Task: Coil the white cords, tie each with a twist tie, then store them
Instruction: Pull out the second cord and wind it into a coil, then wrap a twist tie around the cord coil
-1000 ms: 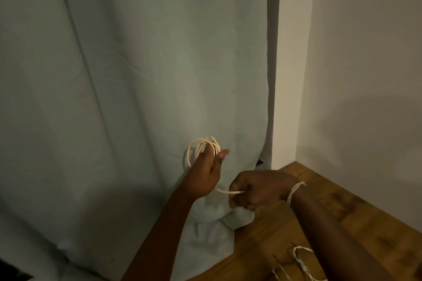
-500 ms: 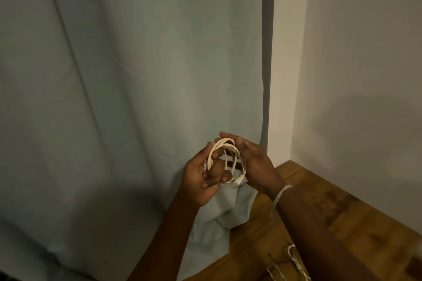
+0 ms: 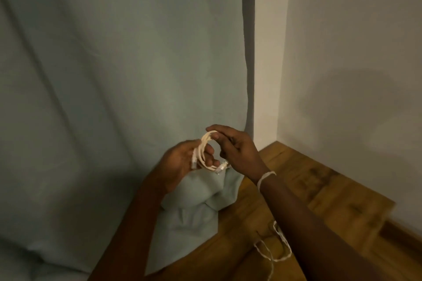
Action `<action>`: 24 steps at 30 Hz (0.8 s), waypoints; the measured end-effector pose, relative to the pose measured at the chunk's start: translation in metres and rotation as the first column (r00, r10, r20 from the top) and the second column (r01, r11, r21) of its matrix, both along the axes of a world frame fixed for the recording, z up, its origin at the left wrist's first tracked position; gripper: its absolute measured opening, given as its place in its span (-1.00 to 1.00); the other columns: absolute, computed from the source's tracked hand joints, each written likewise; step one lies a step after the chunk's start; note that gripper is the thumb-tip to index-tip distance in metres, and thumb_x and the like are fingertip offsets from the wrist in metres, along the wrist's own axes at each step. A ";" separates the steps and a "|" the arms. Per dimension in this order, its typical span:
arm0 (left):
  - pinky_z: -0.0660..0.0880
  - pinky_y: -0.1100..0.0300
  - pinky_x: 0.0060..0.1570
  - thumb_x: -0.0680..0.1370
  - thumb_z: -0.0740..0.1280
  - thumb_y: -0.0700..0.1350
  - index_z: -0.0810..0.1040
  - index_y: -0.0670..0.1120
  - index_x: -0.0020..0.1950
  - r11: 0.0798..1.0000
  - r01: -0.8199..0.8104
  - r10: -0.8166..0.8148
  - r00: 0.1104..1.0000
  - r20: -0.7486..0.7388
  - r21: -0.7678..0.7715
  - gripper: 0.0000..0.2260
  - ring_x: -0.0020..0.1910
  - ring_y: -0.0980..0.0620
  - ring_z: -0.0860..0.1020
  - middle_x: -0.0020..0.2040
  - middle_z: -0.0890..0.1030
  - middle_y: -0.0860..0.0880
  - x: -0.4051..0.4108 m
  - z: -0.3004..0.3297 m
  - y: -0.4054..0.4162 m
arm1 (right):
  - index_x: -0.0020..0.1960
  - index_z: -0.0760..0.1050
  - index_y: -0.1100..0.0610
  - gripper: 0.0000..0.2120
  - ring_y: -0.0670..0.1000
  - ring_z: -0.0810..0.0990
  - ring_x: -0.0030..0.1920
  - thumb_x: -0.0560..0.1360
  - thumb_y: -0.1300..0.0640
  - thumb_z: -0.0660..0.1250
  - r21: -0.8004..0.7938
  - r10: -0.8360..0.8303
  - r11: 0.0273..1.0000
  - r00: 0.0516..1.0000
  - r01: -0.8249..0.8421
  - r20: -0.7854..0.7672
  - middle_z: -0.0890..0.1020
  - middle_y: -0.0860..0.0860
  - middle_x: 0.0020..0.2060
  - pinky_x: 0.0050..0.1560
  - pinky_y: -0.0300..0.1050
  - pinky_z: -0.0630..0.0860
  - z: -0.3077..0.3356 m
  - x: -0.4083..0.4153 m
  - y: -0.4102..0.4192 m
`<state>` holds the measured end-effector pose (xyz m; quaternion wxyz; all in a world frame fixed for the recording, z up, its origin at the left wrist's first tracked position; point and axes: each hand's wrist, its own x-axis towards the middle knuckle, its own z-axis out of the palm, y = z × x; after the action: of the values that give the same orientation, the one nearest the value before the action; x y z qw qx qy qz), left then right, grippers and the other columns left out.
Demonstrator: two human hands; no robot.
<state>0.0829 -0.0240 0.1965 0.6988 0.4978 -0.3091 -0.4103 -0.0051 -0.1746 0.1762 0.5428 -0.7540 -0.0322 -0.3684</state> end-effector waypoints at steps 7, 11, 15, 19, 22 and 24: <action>0.54 0.18 -0.40 0.64 0.04 -0.01 0.60 -0.20 -0.11 0.994 0.109 -0.109 0.975 -0.194 -0.010 -0.58 -0.54 0.09 0.42 -0.34 0.55 -0.09 0.006 -0.008 -0.024 | 0.17 0.62 0.22 -0.80 -0.23 0.61 -0.28 0.64 0.22 0.26 -0.002 0.024 1.000 0.998 -0.025 -0.064 0.68 -0.11 -0.11 -0.35 -0.26 0.50 -0.021 0.007 -0.015; 0.39 0.28 -0.53 0.68 0.01 -0.06 0.45 -0.12 -0.06 0.999 0.044 -0.041 0.972 -0.231 0.011 -0.72 -0.60 0.17 0.25 -0.43 0.36 0.05 -0.001 -0.019 -0.057 | 0.27 0.57 0.28 -0.74 -0.12 0.63 -0.28 0.65 0.22 0.25 -0.032 0.080 0.996 0.984 -0.086 -0.160 0.69 0.07 -0.08 -0.25 -0.17 0.61 -0.026 0.005 -0.047; 0.28 0.31 -0.57 0.69 0.03 -0.03 0.37 -0.10 -0.22 0.987 -0.087 0.113 0.972 -0.204 0.135 -0.67 -0.62 0.16 0.23 -0.49 0.31 0.06 -0.004 -0.043 -0.092 | 0.43 0.41 0.00 -0.66 0.02 0.63 0.19 0.68 0.02 0.17 -0.038 0.152 0.983 0.905 -0.182 -0.398 0.61 0.04 0.22 0.20 -0.09 0.61 -0.038 -0.008 -0.103; 0.29 0.29 -0.55 0.68 0.07 0.02 0.37 -0.12 -0.30 0.947 -0.172 0.214 0.967 -0.136 0.270 -0.60 -0.63 0.14 0.27 -0.54 0.33 0.05 0.002 -0.067 -0.109 | 0.26 0.54 0.15 -0.65 0.02 0.64 0.01 0.65 -0.06 0.20 0.077 -0.177 0.963 0.818 0.260 -0.548 0.65 0.12 0.10 -0.01 -0.13 0.65 -0.098 -0.039 -0.182; 0.29 0.22 -0.47 0.67 0.09 0.03 0.40 -0.12 -0.33 0.920 -0.210 0.248 0.965 -0.079 0.331 -0.58 -0.59 0.08 0.28 -0.52 0.35 0.01 0.003 -0.080 -0.116 | 0.05 0.61 0.29 -0.73 0.13 0.63 -0.07 0.61 0.10 0.27 -0.253 -0.487 0.849 0.499 0.465 -0.716 0.68 0.23 -0.03 0.04 0.13 0.61 -0.176 -0.057 -0.235; 0.27 0.17 -0.41 0.67 0.09 0.00 0.41 -0.13 -0.32 0.902 -0.248 0.285 0.957 -0.056 0.354 -0.60 -0.56 0.06 0.27 -0.52 0.36 0.00 0.003 -0.089 -0.118 | 0.07 0.61 0.30 -0.75 0.17 0.65 0.03 0.60 0.16 0.24 -0.448 -0.557 0.812 0.266 0.374 -0.787 0.68 0.22 0.04 0.11 0.06 0.60 -0.224 -0.068 -0.248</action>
<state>0.0857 -0.1424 0.1078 0.6661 0.6270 -0.1241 -0.3844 -0.0734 -0.4226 -0.0477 0.2728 -0.8478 0.4522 -0.0493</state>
